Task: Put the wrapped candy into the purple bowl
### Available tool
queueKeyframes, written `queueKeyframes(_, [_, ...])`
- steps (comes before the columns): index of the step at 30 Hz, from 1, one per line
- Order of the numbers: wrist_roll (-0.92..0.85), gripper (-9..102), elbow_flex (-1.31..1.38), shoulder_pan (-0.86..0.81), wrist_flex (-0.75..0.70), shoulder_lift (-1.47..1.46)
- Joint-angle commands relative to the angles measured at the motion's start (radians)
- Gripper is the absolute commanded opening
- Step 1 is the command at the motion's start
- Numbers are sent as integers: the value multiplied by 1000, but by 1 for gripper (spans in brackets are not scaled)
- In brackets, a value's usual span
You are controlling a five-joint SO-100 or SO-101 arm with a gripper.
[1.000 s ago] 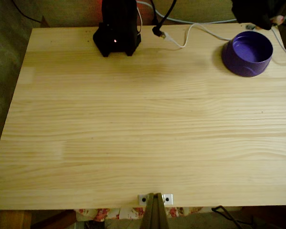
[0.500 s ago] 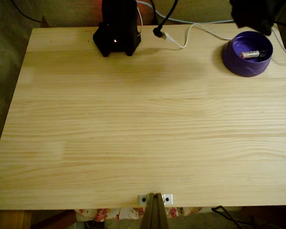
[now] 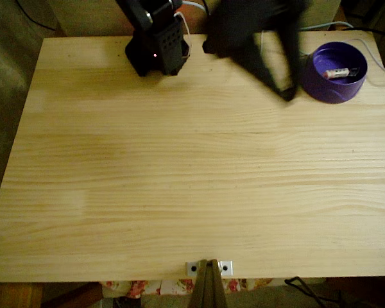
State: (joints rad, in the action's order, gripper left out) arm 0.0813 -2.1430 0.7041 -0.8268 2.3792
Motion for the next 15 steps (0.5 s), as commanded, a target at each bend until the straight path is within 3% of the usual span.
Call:
queueKeyframes(1, [-51,0,-84,-256,-20,210])
queueKeyframes(7, [-146,0,-308,-528,-29,428])
queueKeyframes(15, [-156,0,-572,-663,-48,683])
